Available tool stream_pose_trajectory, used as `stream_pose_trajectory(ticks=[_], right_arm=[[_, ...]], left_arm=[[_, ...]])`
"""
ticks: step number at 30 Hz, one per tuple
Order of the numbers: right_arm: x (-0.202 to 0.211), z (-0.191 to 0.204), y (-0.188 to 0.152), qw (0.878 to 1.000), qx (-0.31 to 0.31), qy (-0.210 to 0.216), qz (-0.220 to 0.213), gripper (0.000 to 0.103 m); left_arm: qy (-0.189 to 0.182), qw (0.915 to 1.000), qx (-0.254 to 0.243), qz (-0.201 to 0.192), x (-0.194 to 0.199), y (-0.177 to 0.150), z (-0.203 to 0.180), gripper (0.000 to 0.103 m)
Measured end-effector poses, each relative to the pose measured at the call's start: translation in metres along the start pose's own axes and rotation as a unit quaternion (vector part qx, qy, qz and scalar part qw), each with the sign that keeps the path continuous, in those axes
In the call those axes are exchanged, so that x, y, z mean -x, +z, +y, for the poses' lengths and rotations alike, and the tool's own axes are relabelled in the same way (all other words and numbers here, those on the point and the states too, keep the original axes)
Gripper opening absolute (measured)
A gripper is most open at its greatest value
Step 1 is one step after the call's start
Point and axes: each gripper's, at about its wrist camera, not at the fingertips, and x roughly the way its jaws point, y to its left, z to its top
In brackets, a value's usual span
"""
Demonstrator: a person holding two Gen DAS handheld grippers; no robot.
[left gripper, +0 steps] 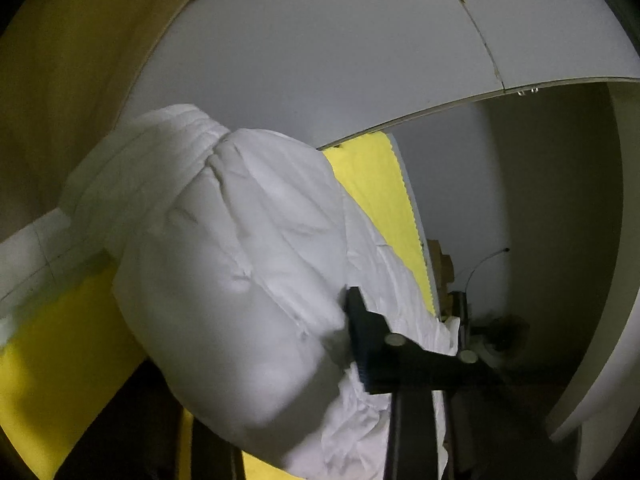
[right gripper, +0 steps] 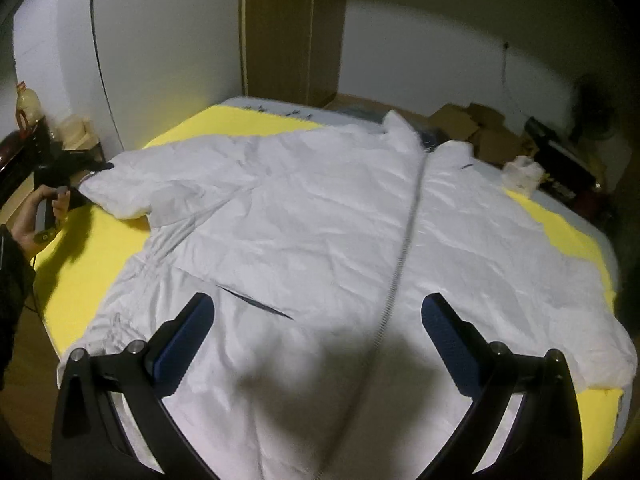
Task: Fold large clothes
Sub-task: 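Grasp the white jacket sleeve with the left gripper and lift it across the body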
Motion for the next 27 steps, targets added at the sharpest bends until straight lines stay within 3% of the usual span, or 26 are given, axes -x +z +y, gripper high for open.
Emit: stream_pose_trajectory(ticks=[4, 12, 17, 22, 27], right_arm=[[-0.008, 0.009, 0.002, 1.0, -0.005, 0.013, 0.003, 0.103], [-0.02, 0.014, 0.003, 1.0, -0.009, -0.005, 0.013, 0.103], [-0.045, 0.02, 0.034, 1.0, 0.006, -0.024, 0.013, 0.103], [-0.081, 0.026, 0.073, 0.999, 0.006, -0.043, 0.01, 0.103], [-0.15, 0.016, 0.1, 0.994, -0.008, -0.095, 0.052, 0.103]], left_arm=[[0.006, 0.9997, -0.022, 0.006, -0.007, 0.009, -0.002, 0.007], [-0.003, 0.9975, -0.067, -0.021, 0.003, 0.02, -0.019, 0.003], [-0.005, 0.9934, -0.105, -0.047, 0.031, 0.014, -0.041, 0.003], [-0.001, 0.9784, -0.184, -0.094, 0.058, 0.0, -0.07, 0.003], [0.023, 0.9544, -0.263, -0.139, 0.072, -0.016, -0.105, 0.004]])
